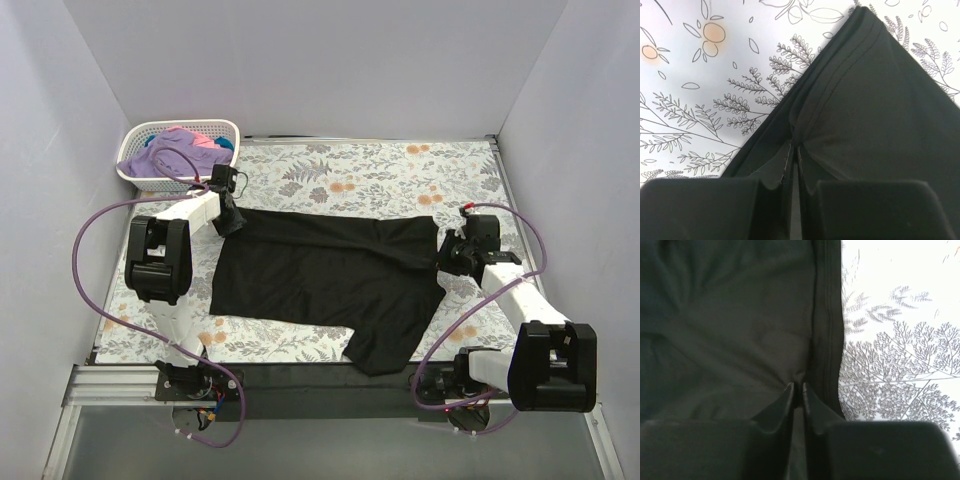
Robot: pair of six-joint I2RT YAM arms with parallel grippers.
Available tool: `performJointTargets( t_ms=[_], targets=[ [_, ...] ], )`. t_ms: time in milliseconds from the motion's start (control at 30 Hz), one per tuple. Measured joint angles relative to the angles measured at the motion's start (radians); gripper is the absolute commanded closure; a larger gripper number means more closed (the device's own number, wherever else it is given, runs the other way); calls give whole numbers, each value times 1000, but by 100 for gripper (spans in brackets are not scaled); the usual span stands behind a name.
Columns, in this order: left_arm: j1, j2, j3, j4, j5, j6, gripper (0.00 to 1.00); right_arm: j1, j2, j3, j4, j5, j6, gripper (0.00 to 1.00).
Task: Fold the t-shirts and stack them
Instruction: Fold the tshirt
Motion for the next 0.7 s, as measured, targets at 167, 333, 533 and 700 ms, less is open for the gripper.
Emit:
performJointTargets(
  t_ms=[167,333,533,700],
  targets=[
    [0,2,-1,-12,-6,-19,90,0,19,-5,-19,-20,-6,54],
    [0,-23,-1,-31,-28,-33,66,-15,55,67,3,-36,-25,55],
    [0,-112,32,-37,-71,-30,57,-78,170,140,179,-116,-24,59],
    [0,-89,109,-1,-56,-2,66,-116,302,158,313,-198,-13,60]
  ],
)
